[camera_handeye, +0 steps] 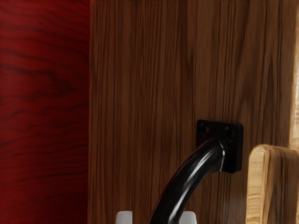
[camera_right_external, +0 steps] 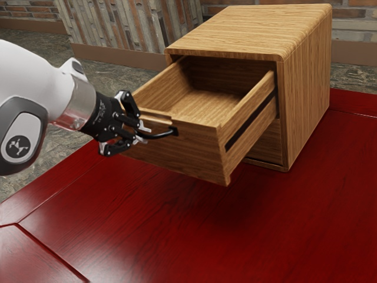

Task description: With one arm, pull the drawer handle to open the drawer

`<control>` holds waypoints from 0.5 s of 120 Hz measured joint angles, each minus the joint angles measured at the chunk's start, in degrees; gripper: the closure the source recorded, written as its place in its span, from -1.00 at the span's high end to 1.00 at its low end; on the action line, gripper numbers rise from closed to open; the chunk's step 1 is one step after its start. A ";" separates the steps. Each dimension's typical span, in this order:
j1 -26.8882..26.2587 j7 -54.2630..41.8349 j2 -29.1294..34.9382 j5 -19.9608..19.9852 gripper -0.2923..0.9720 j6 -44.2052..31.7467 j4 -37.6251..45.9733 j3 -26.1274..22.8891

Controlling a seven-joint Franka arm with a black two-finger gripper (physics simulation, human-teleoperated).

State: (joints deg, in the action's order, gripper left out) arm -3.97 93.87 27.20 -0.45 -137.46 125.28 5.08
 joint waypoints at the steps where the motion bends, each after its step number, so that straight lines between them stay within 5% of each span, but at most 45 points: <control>1: 0.09 0.00 0.10 0.01 -0.70 0.00 0.10 -0.08; 22: 1.25 0.04 1.35 -0.02 -0.64 0.05 0.98 -1.21; 42: 1.23 -0.11 5.54 -0.71 -0.35 1.47 0.02 -1.58; 60: -2.56 -0.84 -3.20 -1.15 0.10 19.83 -24.87 -3.09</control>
State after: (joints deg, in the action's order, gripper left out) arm -6.53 93.03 24.00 -1.60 -117.63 100.41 1.99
